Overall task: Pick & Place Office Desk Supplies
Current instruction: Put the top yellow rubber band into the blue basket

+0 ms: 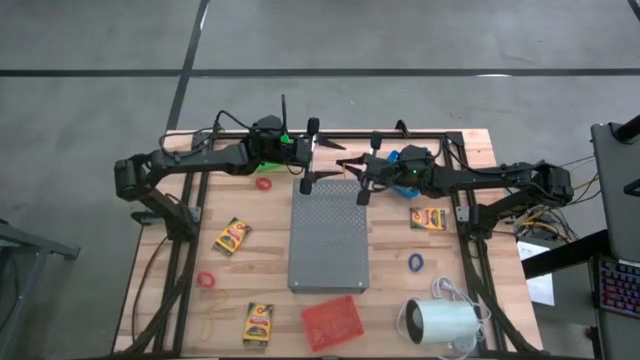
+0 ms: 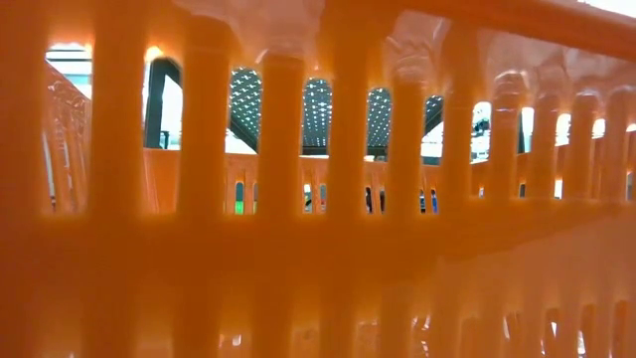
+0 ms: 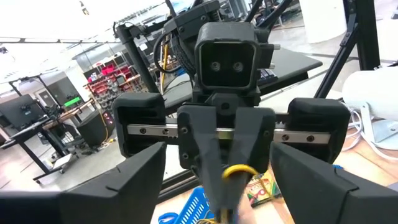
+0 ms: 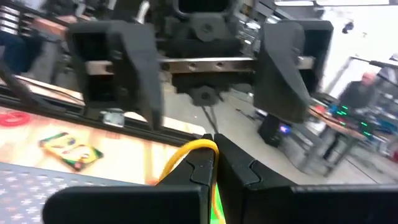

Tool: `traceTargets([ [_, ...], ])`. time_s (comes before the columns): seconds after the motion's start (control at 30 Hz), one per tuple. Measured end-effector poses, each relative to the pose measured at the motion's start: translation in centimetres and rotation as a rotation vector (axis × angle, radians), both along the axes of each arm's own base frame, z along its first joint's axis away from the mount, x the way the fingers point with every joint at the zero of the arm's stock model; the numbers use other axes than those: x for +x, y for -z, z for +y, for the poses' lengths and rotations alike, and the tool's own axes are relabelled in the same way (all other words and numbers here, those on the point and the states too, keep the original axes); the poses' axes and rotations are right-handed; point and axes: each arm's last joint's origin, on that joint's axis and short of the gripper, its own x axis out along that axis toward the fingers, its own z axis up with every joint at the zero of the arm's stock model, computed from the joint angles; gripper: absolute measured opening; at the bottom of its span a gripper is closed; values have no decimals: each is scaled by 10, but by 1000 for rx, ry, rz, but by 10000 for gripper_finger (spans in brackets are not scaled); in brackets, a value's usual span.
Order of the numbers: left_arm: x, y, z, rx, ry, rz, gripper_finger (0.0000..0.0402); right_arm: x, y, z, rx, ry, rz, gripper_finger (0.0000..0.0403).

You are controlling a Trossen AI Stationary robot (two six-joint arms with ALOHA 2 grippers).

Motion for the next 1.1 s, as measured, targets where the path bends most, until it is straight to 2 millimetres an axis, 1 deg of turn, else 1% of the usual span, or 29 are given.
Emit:
traceTargets([
  [0.2,0,0,0,1,0,0,292,-4,2,-5,-8,175,38,8],
  [0.37,0,0,0,0,0,4,292,-11,-2,-6,-8,295,62,8],
  [0.5,0,2,0,-5,0,21,290,-18,-4,-8,-5,435,90,8],
  [0.67,0,3,0,-8,0,28,289,-32,-5,-11,-7,655,154,8],
  [0.8,0,3,0,-8,0,29,288,-45,-6,-10,42,775,177,8],
  [0.9,0,3,0,-11,0,35,288,-55,-8,-9,100,806,190,8],
  [1.0,0,5,0,-18,0,54,288,-64,-14,-7,190,828,209,8],
  [1.1,-1,6,0,-22,0,63,288,-73,-21,-5,295,873,273,8],
])
